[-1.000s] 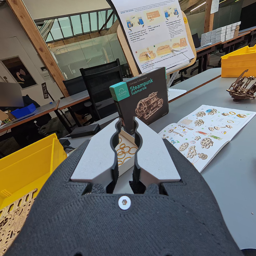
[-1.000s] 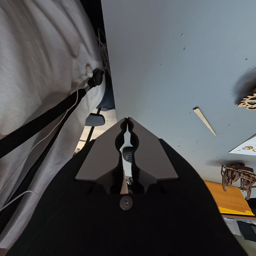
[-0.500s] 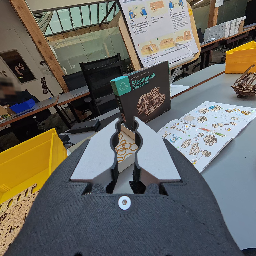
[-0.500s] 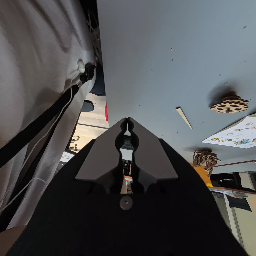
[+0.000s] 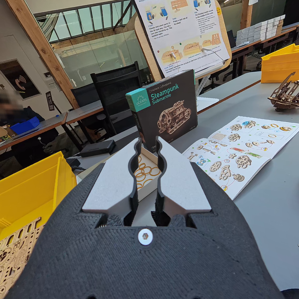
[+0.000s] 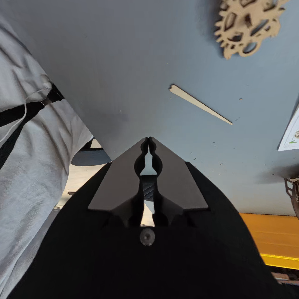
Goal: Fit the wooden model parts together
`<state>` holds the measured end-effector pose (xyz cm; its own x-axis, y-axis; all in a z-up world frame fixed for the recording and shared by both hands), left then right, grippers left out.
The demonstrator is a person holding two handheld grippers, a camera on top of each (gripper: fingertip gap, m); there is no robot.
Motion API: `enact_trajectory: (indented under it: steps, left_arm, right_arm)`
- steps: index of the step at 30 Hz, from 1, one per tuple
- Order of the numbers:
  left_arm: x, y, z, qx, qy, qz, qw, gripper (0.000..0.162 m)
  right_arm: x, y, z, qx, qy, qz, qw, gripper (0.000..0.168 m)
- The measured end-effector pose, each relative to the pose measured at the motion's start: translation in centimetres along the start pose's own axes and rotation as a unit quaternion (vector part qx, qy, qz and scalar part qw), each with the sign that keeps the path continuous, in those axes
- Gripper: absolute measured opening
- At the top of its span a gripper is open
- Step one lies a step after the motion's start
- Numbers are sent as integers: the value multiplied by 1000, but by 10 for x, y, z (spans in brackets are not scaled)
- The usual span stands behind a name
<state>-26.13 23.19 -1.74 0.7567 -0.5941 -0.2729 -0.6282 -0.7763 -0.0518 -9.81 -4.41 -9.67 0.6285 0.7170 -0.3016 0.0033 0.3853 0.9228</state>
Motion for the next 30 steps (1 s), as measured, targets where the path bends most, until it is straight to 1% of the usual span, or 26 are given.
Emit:
enact_trajectory:
  steps: [2,5,8,10,12,13,14,15,16,17,18,19,20,21,22,23,25,26,28,29,30]
  left_arm:
    - [4,-1,1,0,7,6,1000,15]
    - [12,-3,5,-4,26,21,999,15]
    - [25,-6,9,-10,46,50,998,21]
    - [35,-5,7,-5,70,76,995,24]
    - [44,-3,2,3,93,100,991,30]
    - [47,-2,-1,8,103,109,989,33]
    - [50,-1,-5,16,114,117,986,35]
    - [53,1,-10,25,126,125,984,37]
    - [55,3,-14,33,135,133,981,38]
    - [58,5,-18,40,138,141,980,40]
    - [61,7,-21,47,133,148,979,43]
    - [63,9,-24,52,125,151,979,44]
    - [66,10,-26,59,118,155,979,44]
    - [69,12,-29,68,115,162,978,44]
    - [73,15,-32,76,114,172,976,43]
    - [77,17,-32,79,113,187,973,42]
    - [96,22,-26,64,100,248,962,37]
    - [108,25,-20,44,93,283,953,36]
    - [134,35,-7,10,81,362,929,34]
    - [146,41,0,-6,72,397,915,30]
    - [155,47,6,-21,58,423,904,30]
  right_arm:
    - [28,12,12,69,-51,-50,995,0]
    - [70,46,21,199,-66,-91,973,0]
    - [122,82,23,327,-73,-70,939,0]
    - [148,106,18,419,-57,-57,904,0]
    - [168,133,9,520,-20,-39,853,0]
    - [173,142,6,559,-1,-32,829,0]
    - [176,148,3,585,25,-19,811,6]
    - [178,153,1,606,50,7,794,17]
    - [179,155,-1,622,72,38,779,22]
    - [180,156,-3,632,91,75,766,23]
    - [182,158,-5,643,107,116,749,32]
    - [182,159,-8,652,123,153,733,45]
    - [182,157,-11,653,134,178,724,59]
    - [183,154,-15,649,135,193,723,72]
    - [184,149,-20,647,134,193,725,86]
    - [185,144,-26,647,131,186,728,94]
    - [184,139,-34,661,128,193,714,93]
    - [183,140,-35,672,129,208,699,83]
    - [172,144,-30,702,144,233,658,56]
    - [162,144,-26,715,155,229,642,42]
    - [152,142,-24,724,168,220,632,28]
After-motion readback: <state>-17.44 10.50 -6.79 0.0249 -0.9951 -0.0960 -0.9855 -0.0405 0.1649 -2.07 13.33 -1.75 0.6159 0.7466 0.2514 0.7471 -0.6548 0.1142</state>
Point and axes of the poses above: each gripper's, where its closed fingertips meet, y back along the fingers, z out of its underside, x = y × z across the jaws, the point moved 2 cm from there along y, back along the fingers, and after that the axes turned 11 degrees about -z, right-handed, at the moved point
